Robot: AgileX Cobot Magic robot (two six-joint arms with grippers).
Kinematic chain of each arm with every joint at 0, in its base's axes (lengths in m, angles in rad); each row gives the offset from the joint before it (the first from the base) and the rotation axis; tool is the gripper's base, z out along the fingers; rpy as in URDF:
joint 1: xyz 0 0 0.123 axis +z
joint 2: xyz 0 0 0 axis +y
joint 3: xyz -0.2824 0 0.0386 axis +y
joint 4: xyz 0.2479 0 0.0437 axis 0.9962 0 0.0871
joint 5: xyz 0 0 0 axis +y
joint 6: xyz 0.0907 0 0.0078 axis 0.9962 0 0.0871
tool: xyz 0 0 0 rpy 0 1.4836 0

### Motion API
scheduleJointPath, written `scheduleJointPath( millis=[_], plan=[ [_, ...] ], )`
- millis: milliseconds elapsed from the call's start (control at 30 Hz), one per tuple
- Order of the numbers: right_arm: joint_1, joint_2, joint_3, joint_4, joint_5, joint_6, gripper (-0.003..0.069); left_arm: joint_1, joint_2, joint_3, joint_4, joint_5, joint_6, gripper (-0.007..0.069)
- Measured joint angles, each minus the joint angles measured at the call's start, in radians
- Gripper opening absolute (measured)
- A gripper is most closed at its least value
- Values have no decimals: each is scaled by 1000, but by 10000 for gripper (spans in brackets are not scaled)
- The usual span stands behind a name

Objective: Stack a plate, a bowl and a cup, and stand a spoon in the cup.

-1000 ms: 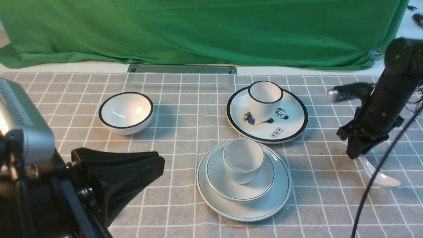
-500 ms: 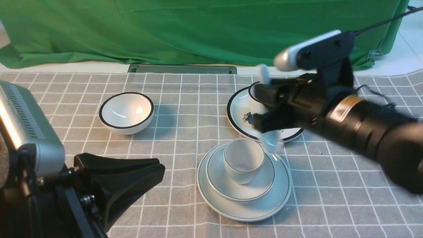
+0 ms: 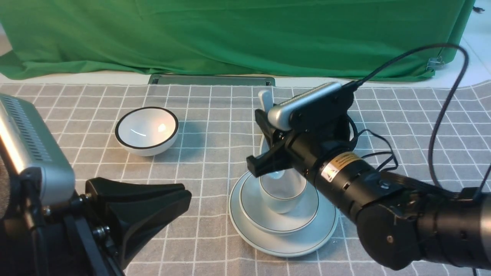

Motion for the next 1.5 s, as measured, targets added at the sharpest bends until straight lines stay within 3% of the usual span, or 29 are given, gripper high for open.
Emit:
scheduleJointPath(
  millis=[800,867,1033,1133,1333,1433,1500],
  plan=[
    [-1,103,128,-45,-210,84,171,0,0,0,0,4,19,10],
    [-1,118,128,-45,-213,84,197,0,0,0,0,4,19,10],
    [-1,123,128,-45,-220,86,343,0,0,0,0,4,19,10],
    [4,98,129,-45,-196,88,377,0,0,0,2,4,19,10],
    [35,-109,129,-47,48,87,388,0,-14,7,7,-2,22,10],
    [41,-287,129,-48,301,87,387,0,-79,84,-14,-80,22,10],
    [41,-427,129,-48,530,79,358,0,-155,211,-39,-242,15,10]
  ],
)
